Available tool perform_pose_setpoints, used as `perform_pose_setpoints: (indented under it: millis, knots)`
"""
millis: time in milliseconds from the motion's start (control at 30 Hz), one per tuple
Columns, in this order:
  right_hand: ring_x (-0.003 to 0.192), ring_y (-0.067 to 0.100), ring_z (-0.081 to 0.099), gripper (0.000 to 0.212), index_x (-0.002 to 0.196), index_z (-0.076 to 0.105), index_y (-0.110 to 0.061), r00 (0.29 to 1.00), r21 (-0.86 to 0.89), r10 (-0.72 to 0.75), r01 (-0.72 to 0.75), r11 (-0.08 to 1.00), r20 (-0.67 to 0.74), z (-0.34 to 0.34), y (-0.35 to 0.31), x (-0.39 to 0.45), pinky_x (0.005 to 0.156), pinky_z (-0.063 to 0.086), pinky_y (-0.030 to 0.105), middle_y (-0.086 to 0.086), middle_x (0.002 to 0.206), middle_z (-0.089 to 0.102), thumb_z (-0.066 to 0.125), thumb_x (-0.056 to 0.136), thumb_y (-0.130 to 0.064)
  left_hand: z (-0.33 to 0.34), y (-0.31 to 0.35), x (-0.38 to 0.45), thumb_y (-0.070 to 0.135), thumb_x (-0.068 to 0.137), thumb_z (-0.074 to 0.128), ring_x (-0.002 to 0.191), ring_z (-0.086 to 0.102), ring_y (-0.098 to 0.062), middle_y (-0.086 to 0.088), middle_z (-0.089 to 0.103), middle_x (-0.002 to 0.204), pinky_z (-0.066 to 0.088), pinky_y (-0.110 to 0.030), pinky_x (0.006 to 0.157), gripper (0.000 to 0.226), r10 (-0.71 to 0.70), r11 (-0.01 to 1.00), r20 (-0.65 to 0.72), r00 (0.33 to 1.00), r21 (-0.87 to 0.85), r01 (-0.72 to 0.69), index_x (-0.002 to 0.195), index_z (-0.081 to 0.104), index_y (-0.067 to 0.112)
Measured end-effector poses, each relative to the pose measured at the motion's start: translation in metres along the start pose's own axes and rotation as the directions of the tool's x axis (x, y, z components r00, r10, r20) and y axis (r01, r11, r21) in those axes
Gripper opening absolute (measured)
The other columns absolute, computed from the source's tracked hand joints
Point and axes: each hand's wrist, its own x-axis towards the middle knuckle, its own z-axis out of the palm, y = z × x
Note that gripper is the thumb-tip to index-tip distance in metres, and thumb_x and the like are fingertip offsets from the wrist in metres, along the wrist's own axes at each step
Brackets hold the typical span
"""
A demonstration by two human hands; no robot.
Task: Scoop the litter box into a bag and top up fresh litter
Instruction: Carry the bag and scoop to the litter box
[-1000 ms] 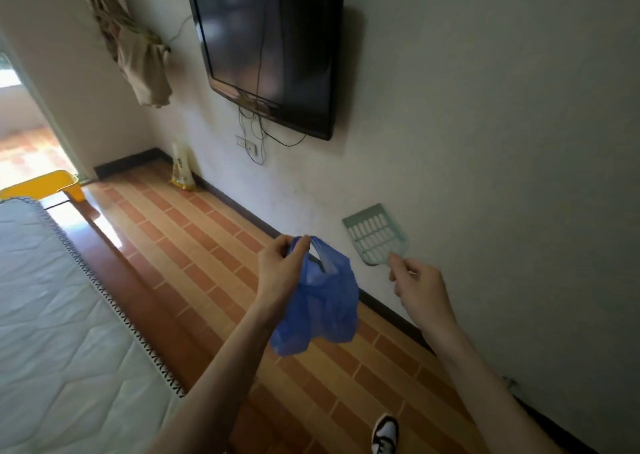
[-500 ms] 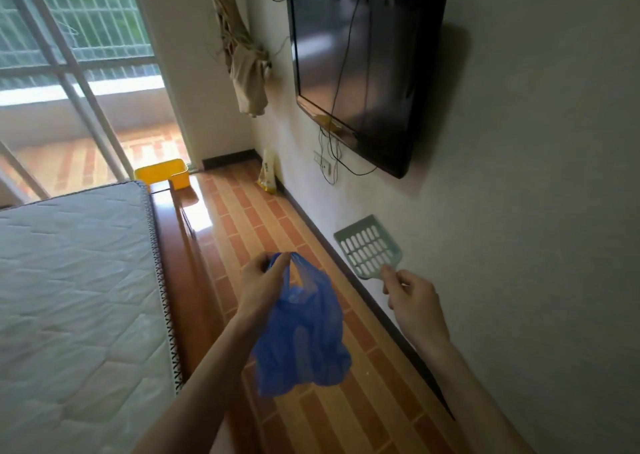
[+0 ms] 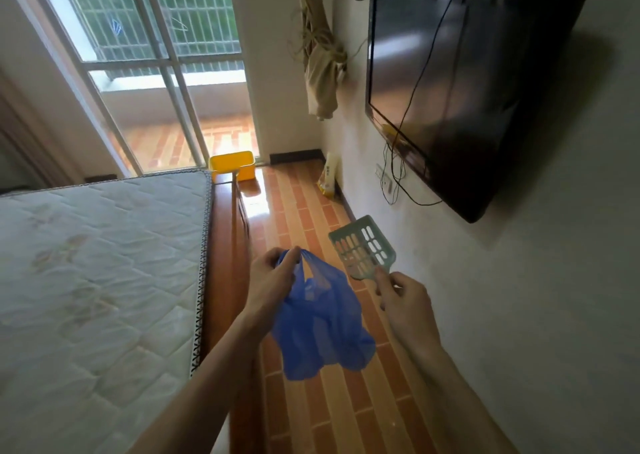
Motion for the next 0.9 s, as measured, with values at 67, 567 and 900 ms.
perform_pose_setpoints:
  millis: [67, 567, 900]
  knots:
    - [0.054, 0.011, 0.049, 0.05, 0.077, 0.062, -0.007, 0.999, 0.004, -0.002, 0.002, 1.0, 0.034, 0.01, -0.003, 0.026, 0.055, 0.043, 0.033, 0.012, 0.067, 0.061, 0.05, 0.101, -0.05, 0.002, 0.002, 0.024, 0.025, 0.1, 0.066, 0.047, 0.041, -0.008, 0.006, 0.046, 0.051, 0.034, -0.022, 0.045, 0.031, -0.006, 1.0, -0.015, 1.0, 0.001, 0.006, 0.072, 0.061, 0.013]
    - [0.051, 0.002, 0.055, 0.03, 0.084, 0.063, -0.018, 0.997, -0.005, -0.012, 0.012, 1.0, 0.077, 0.114, -0.052, 0.242, 0.049, 0.041, 0.013, -0.006, 0.066, 0.06, 0.052, 0.102, -0.039, -0.004, 0.015, 0.261, 0.026, 0.1, 0.065, 0.058, 0.048, -0.014, -0.006, 0.051, 0.063, 0.041, -0.03, 0.057, 0.031, 0.036, 0.998, 0.012, 0.999, -0.044, -0.036, 0.082, 0.067, 0.001]
    - [0.048, 0.004, 0.05, 0.038, 0.076, 0.063, -0.013, 0.997, -0.002, -0.017, 0.017, 1.0, 0.075, 0.184, -0.083, 0.362, 0.055, 0.041, 0.029, -0.003, 0.057, 0.057, 0.055, 0.101, -0.041, -0.025, 0.017, 0.419, 0.027, 0.096, 0.067, 0.057, 0.044, -0.012, 0.005, 0.05, 0.058, 0.036, -0.031, 0.057, 0.024, -0.041, 0.996, -0.047, 0.998, -0.086, 0.037, 0.077, 0.069, 0.014]
